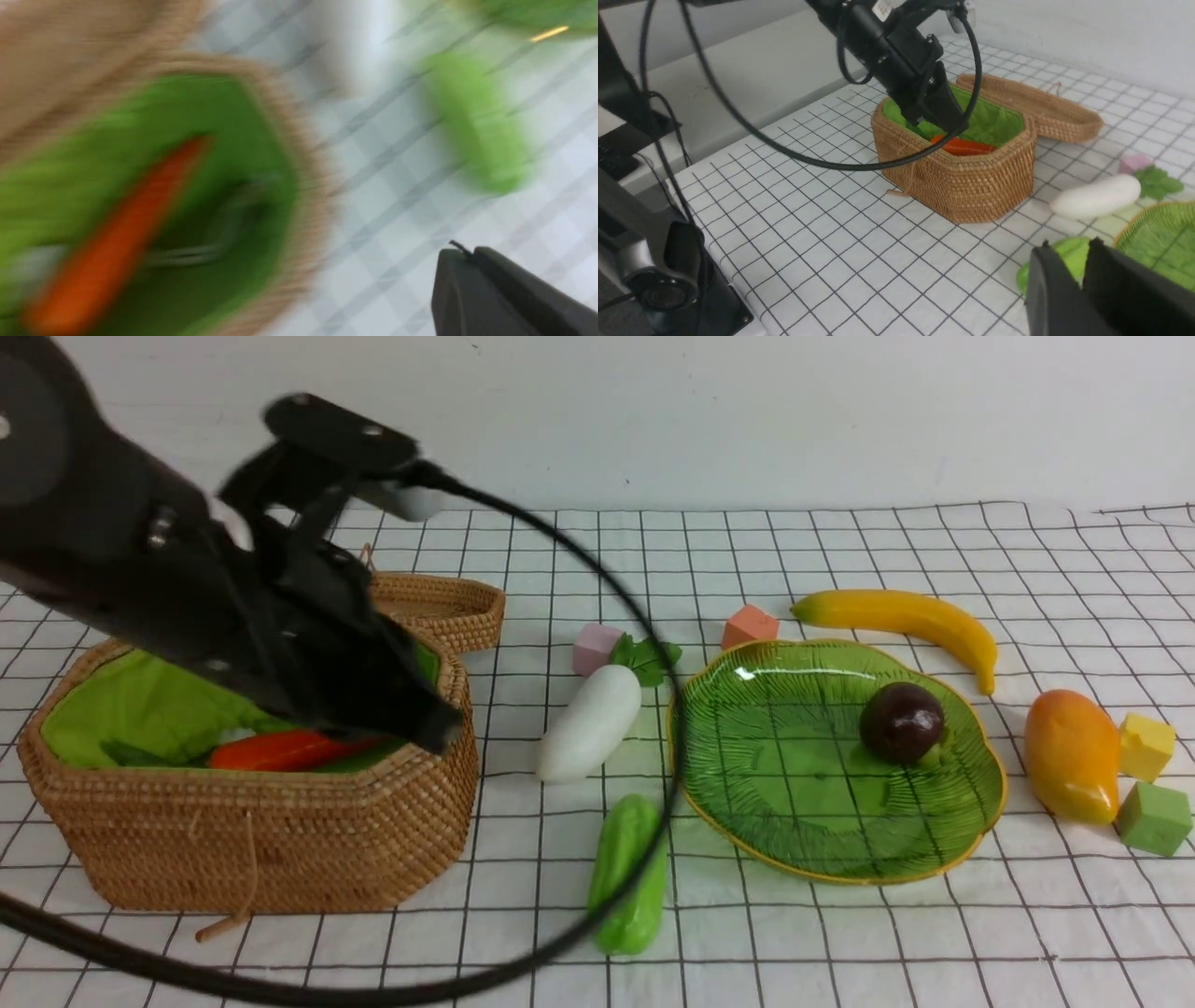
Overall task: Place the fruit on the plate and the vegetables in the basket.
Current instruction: Take a chayote with your left arm and place it on the basket on the left.
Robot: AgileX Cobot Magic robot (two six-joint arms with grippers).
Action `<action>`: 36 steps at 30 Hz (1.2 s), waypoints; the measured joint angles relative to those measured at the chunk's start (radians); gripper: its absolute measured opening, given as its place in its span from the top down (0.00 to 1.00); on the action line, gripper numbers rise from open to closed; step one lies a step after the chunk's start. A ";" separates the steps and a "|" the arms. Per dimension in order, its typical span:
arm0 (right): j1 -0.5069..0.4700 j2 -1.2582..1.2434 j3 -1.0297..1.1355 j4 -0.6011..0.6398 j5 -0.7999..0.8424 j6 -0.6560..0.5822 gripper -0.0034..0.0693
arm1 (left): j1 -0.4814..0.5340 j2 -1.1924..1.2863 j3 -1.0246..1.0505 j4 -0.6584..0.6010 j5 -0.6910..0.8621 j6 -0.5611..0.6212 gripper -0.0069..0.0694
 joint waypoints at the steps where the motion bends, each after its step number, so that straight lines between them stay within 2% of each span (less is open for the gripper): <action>1: 0.000 0.000 0.000 -0.069 0.015 0.096 0.76 | -0.081 0.028 0.000 -0.019 0.007 -0.104 0.93; 2: 0.000 0.000 0.000 -0.114 0.029 0.146 0.76 | -0.125 0.047 0.000 -0.017 0.008 -0.136 0.92; 3: 0.000 0.000 0.000 -0.123 0.029 0.146 0.76 | -0.133 0.058 0.000 -0.015 0.008 -0.148 0.92; 5: 0.000 0.000 0.000 -0.255 0.077 0.273 0.76 | -0.219 0.151 -0.001 0.041 -0.003 -0.183 0.83; 7: 0.000 0.000 0.000 -0.314 0.102 0.317 0.76 | -0.239 0.200 -0.007 0.070 -0.012 -0.193 0.77; 8: 0.000 0.000 0.000 -0.378 0.137 0.358 0.76 | -0.257 0.269 -0.024 0.099 -0.034 -0.210 0.65; 11: 0.000 0.000 0.000 -0.437 0.169 0.382 0.76 | -0.260 0.389 -0.063 0.138 -0.087 -0.264 0.41; 13: 0.000 0.000 0.000 -0.442 0.169 0.382 0.76 | -0.260 0.451 -0.089 0.174 -0.132 -0.315 0.28; 15: 0.000 0.000 0.000 -0.441 0.169 0.377 0.76 | -0.260 0.488 -0.105 0.203 -0.163 -0.353 0.21; 16: 0.000 0.000 0.000 -0.435 0.169 0.366 0.76 | -0.260 0.536 -0.127 0.256 -0.200 -0.411 0.13; 17: 0.000 0.000 0.000 -0.431 0.169 0.358 0.76 | -0.260 0.558 -0.136 0.291 -0.214 -0.442 0.11; 19: 0.000 0.000 0.000 -0.421 0.169 0.342 0.76 | -0.260 0.579 -0.144 0.328 -0.226 -0.472 0.10; 20: 0.000 0.000 0.000 -0.408 0.169 0.326 0.76 | -0.260 0.610 -0.152 0.394 -0.239 -0.523 0.10; 23: 0.000 0.000 0.000 -0.393 0.169 0.305 0.76 | -0.260 0.637 -0.152 0.451 -0.243 -0.579 0.14; 25: 0.000 0.000 0.000 -0.385 0.169 0.295 0.76 | -0.260 0.654 -0.152 0.485 -0.231 -0.648 0.31; 26: 0.000 0.000 0.000 -0.384 0.169 0.295 0.76 | -0.260 0.654 -0.152 0.489 -0.228 -0.660 0.33; 30: 0.000 0.000 0.000 -0.380 0.169 0.293 0.76 | -0.260 0.653 -0.154 0.495 -0.198 -0.672 0.32; 36: 0.000 0.000 0.000 -0.374 0.169 0.287 0.76 | -0.284 0.544 -0.156 0.488 -0.029 -0.634 0.32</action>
